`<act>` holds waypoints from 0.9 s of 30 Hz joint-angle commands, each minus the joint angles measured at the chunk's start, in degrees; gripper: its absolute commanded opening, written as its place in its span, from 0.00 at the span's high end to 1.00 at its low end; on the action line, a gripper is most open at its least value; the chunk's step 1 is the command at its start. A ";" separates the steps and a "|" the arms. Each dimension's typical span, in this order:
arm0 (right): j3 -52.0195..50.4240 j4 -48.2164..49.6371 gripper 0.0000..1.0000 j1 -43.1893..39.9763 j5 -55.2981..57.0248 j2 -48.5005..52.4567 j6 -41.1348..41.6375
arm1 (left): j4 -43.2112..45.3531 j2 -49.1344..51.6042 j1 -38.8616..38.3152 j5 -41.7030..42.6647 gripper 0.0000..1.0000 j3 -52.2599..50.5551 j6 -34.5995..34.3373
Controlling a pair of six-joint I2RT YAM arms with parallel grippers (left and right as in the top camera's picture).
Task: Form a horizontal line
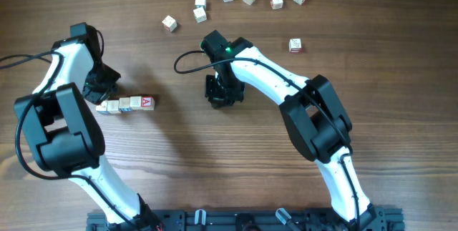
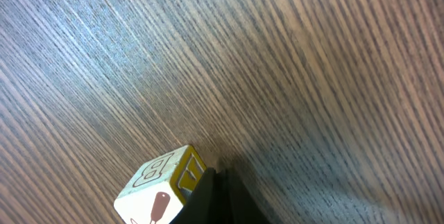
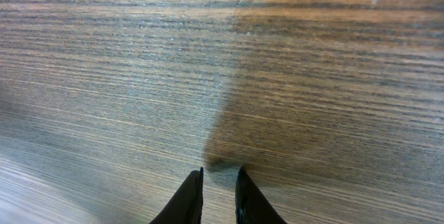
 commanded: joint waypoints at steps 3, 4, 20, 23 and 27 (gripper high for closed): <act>-1.68 0.96 0.82 -0.13 6.47 2.99 -0.98 | -0.26 0.72 0.00 -1.18 0.96 -0.24 0.87; -1.68 0.96 0.82 -0.13 6.47 2.97 -1.01 | -0.35 0.72 0.00 -1.18 0.96 -0.24 0.87; -1.68 0.92 0.82 -0.13 6.49 2.97 -1.09 | 5.73 0.72 1.38 -4.90 0.96 -0.24 0.85; -1.68 0.96 0.82 -0.13 6.49 2.97 -1.22 | 4.83 0.72 3.69 -5.88 0.96 -0.24 0.83; -1.68 1.01 0.82 -0.13 6.47 2.97 -1.20 | 2.73 0.72 7.30 -4.39 0.96 -0.24 0.61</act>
